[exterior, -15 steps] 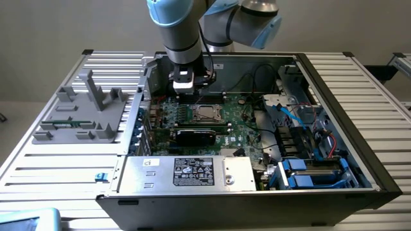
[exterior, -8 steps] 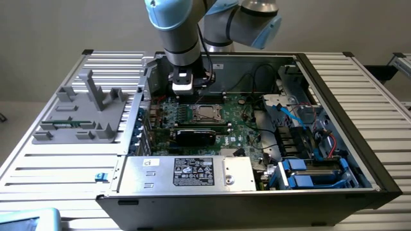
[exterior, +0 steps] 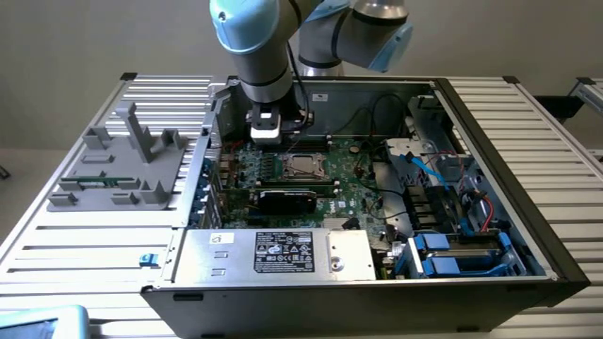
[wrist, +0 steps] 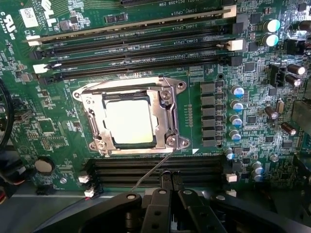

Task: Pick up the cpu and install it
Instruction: 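Install the first cpu locking lever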

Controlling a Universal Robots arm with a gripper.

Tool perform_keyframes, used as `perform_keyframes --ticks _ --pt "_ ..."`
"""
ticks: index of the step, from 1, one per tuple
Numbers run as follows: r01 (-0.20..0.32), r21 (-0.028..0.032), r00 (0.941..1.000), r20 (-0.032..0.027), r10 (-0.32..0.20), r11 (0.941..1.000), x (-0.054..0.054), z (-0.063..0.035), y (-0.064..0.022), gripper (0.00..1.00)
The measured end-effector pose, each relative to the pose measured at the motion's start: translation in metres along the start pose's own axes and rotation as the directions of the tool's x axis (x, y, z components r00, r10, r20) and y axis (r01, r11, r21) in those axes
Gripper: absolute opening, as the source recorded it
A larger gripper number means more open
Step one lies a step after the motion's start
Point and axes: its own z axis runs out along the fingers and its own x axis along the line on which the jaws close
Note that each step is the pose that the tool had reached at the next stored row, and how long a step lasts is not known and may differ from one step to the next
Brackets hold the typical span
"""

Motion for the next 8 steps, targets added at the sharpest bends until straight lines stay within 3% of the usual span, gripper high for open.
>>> perform_keyframes --ticks 8 --pt "-0.020 -0.0018 0.9998 -0.0078 0.020 0.9998 -0.0009 0.0081 0.0031 0.11"
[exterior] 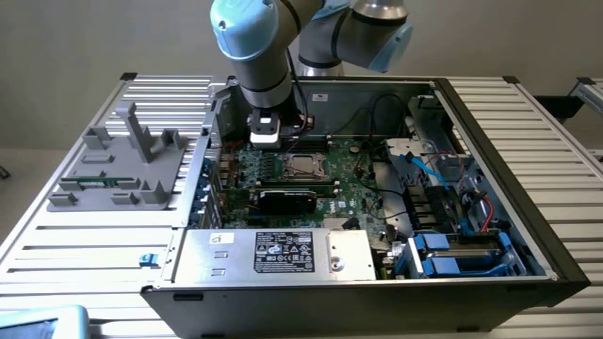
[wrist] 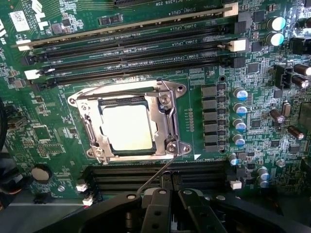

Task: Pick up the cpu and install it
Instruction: 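Install the first cpu locking lever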

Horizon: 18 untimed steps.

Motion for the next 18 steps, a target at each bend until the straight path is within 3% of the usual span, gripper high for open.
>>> perform_keyframes --ticks 10,18 --pt "-0.025 0.0003 0.9996 -0.0090 0.025 0.9997 -0.0003 0.0041 -0.0002 0.11" --pt "-0.046 0.0058 0.9989 -0.0112 0.046 0.9989 -0.0005 0.0043 -0.0002 0.11"
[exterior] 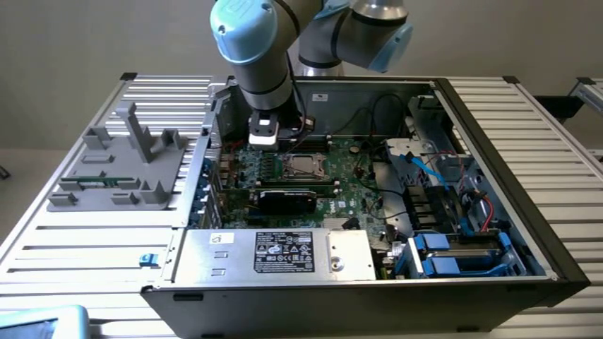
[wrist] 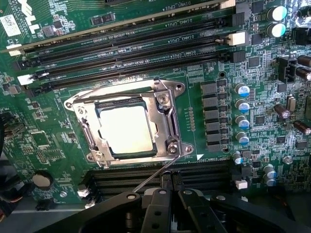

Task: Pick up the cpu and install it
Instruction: 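Install the first cpu locking lever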

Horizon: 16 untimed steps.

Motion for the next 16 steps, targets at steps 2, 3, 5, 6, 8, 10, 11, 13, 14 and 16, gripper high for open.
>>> perform_keyframes --ticks 2,3,5,6,8,10,11,13,14,16 --pt "-0.004 -0.0005 1.0000 0.0011 0.004 1.0000 -0.0001 0.0000 0.0001 0.11" --pt "-0.006 -0.0010 1.0000 0.0025 0.006 1.0000 0.0000 0.0001 0.0001 0.11" --pt "-0.009 -0.0018 1.0000 0.0038 0.009 1.0000 -0.0001 0.0002 0.0002 0.11" --pt "-0.010 -0.0017 0.9999 0.0037 0.010 1.0000 -0.0001 0.0004 0.0003 0.11" --pt "-0.012 -0.0012 0.9999 0.0035 0.012 0.9999 -0.0001 0.0007 0.0004 0.11" --pt "-0.014 -0.0003 0.9999 0.0032 0.014 0.9999 -0.0002 0.0012 0.0005 0.11" --pt "-0.014 -0.0004 0.9999 0.0032 0.014 0.9999 -0.0002 0.0012 0.0005 0.11" --pt "-0.014 -0.0006 0.9999 0.0041 0.014 0.9999 -0.0001 0.0012 0.0007 0.11" --pt "-0.015 -0.0007 0.9999 0.0047 0.015 0.9999 -0.0002 0.0013 0.0008 0.11" --pt "-0.015 -0.0007 0.9999 0.0049 0.015 0.9999 -0.0002 0.0017 0.0009 0.11"
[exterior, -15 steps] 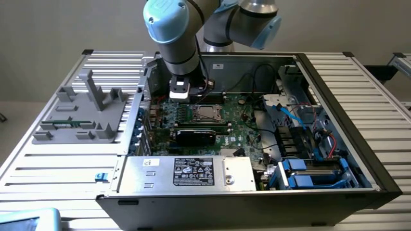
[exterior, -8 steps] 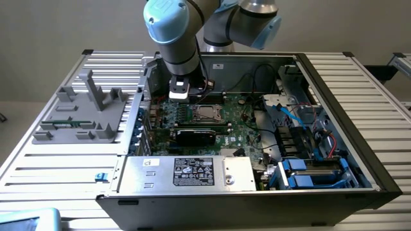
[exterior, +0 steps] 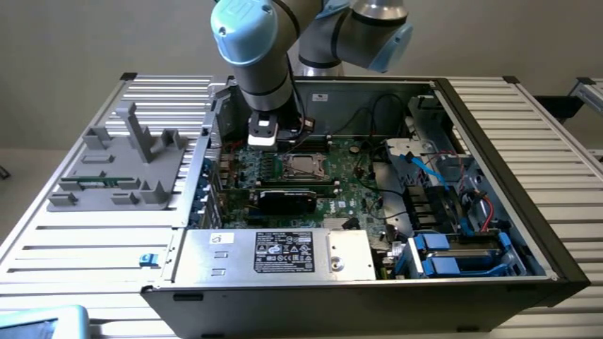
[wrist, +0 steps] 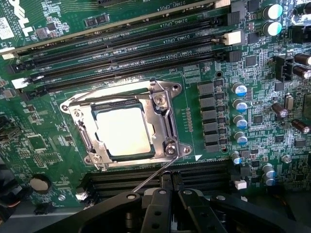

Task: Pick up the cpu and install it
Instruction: 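Install the first cpu locking lever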

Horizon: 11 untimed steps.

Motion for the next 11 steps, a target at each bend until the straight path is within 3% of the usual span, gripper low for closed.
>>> perform_keyframes --ticks 11 --pt "-0.004 0.0025 1.0000 0.0019 0.004 1.0000 -0.0001 0.0010 0.0003 0.11"
